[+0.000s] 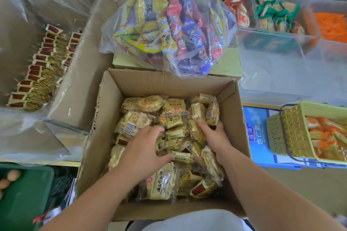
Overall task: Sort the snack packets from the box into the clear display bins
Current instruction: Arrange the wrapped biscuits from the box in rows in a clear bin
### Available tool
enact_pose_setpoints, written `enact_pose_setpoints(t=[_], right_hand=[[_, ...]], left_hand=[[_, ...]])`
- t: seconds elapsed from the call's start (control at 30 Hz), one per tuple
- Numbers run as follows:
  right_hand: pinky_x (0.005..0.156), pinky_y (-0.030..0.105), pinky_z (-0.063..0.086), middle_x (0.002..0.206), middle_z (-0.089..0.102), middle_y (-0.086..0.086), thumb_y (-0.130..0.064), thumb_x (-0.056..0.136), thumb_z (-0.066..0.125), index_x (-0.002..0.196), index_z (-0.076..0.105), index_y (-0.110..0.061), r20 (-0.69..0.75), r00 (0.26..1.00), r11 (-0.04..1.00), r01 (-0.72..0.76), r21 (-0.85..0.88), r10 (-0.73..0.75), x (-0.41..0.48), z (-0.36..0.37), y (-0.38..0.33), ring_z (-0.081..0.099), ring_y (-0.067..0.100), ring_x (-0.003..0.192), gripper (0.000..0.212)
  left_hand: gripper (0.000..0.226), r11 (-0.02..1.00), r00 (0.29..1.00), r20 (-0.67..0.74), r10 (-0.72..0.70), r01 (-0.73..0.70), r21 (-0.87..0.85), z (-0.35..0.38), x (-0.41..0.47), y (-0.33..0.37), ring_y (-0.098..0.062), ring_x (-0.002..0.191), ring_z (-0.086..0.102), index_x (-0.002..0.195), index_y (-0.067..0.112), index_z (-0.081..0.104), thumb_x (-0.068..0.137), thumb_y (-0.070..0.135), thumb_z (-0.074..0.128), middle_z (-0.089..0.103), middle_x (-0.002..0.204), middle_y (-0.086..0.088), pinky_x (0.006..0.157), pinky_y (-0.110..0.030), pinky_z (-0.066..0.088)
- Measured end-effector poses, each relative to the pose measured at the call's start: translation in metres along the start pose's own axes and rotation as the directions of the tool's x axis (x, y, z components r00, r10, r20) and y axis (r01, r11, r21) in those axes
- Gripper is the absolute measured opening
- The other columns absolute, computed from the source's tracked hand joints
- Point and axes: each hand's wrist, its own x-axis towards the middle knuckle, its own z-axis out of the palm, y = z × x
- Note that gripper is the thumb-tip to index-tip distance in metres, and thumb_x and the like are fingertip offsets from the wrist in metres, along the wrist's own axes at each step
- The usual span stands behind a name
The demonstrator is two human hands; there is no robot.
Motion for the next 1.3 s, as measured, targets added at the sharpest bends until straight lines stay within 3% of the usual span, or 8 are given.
enact_pose_setpoints(t=[0.1, 0.33, 0.6, 0.7, 0.8, 1.03, 1.13, 1.3], right_hand=[[0.116, 0.054, 0.034, 0.159, 0.035, 0.006, -0.079, 0.067, 0.071, 0.160, 0.011, -0.027, -0.048, 0.998, 0.999, -0.046, -0.029, 0.044, 0.004, 0.008, -0.002, 0.039, 0.036, 0.142, 0.122], [0.104, 0.040, 0.041, 0.149, 0.050, 0.007, -0.097, 0.057, 0.058, 0.153, 0.040, -0.014, 0.137, 0.977, 0.982, -0.146, -0.119, 0.162, -0.003, 0.008, -0.005, 0.052, 0.029, 0.129, 0.128], [0.119, 0.050, 0.019, 0.165, 0.027, -0.007, -0.106, 0.039, 0.054, 0.154, 0.032, -0.044, 0.355, 0.913, 0.979, -0.198, -0.044, 0.200, -0.006, 0.004, -0.006, 0.026, 0.023, 0.150, 0.132], [0.110, 0.054, 0.041, 0.148, 0.055, 0.004, -0.104, 0.045, 0.056, 0.141, 0.055, -0.037, 0.483, 0.858, 0.961, -0.254, 0.107, 0.173, -0.007, 0.014, -0.007, 0.055, 0.028, 0.132, 0.118], [0.111, 0.056, 0.038, 0.133, 0.067, 0.003, -0.103, 0.050, 0.053, 0.136, 0.060, -0.038, 0.516, 0.854, 0.965, -0.186, 0.184, 0.067, -0.012, 0.027, -0.007, 0.058, 0.031, 0.128, 0.108], [0.118, 0.056, 0.028, 0.144, 0.059, -0.003, -0.099, 0.048, 0.062, 0.147, 0.047, -0.041, 0.606, 0.794, 0.979, -0.086, 0.183, -0.043, -0.040, 0.044, -0.019, 0.050, 0.024, 0.136, 0.115], [0.119, 0.058, 0.021, 0.165, 0.028, -0.004, -0.102, 0.047, 0.058, 0.158, 0.013, -0.045, 0.552, 0.833, 0.999, 0.023, 0.040, -0.041, -0.062, 0.057, -0.028, 0.030, 0.027, 0.149, 0.132], [0.113, 0.052, 0.030, 0.163, 0.014, -0.007, -0.096, 0.058, 0.057, 0.153, 0.011, -0.047, 0.483, 0.852, 0.951, 0.288, -0.108, -0.203, -0.089, 0.070, -0.027, 0.025, 0.029, 0.148, 0.116]], left_hand=[[0.114, 0.995, 0.968, 0.245, -0.056, 0.033, 0.096, 0.020, 0.014, 0.009, -0.023, 0.145, 0.034, 0.156, 0.033, 0.027, 0.064, 0.080, 0.075, 0.029, 0.160, 0.003, 0.116, -0.043, 0.037], [0.083, 0.965, 0.987, 0.156, -0.031, -0.011, 0.263, 0.041, 0.032, 0.022, -0.032, 0.132, 0.045, 0.142, 0.043, 0.033, 0.075, 0.066, 0.078, 0.032, 0.151, -0.009, 0.100, -0.048, 0.052], [0.031, 1.000, 1.000, 0.010, 0.003, -0.003, -0.004, 0.013, 0.031, -0.001, -0.008, 0.088, 0.055, 0.114, 0.028, 0.063, 0.091, 0.048, 0.070, 0.050, 0.117, 0.006, 0.076, -0.023, 0.046], [0.027, 0.978, 0.991, -0.064, -0.121, 0.108, -0.176, 0.002, 0.025, -0.013, -0.012, 0.093, 0.060, 0.115, 0.027, 0.060, 0.095, 0.044, 0.065, 0.060, 0.114, 0.003, 0.076, -0.028, 0.052], [0.049, 0.906, 0.952, -0.108, -0.286, 0.232, -0.355, -0.008, 0.018, -0.023, -0.023, 0.111, 0.063, 0.144, 0.025, 0.046, 0.101, 0.046, 0.057, 0.064, 0.126, 0.001, 0.091, -0.043, 0.056], [0.044, 0.765, 0.915, -0.076, -0.397, 0.285, -0.577, -0.012, 0.012, -0.037, -0.022, 0.115, 0.065, 0.138, 0.035, 0.045, 0.098, 0.047, 0.061, 0.067, 0.123, 0.007, 0.099, -0.050, 0.054], [0.046, 0.705, 0.944, -0.015, -0.331, 0.237, -0.668, -0.013, 0.002, -0.041, -0.014, 0.113, 0.066, 0.135, 0.046, 0.051, 0.093, 0.046, 0.070, 0.070, 0.120, 0.015, 0.096, -0.044, 0.054], [0.047, 0.284, 0.932, 0.137, -0.334, 0.239, -0.929, -0.027, -0.020, -0.044, -0.021, 0.115, 0.071, 0.128, 0.040, 0.062, 0.085, 0.057, 0.060, 0.074, 0.124, 0.004, 0.088, -0.048, 0.053]])
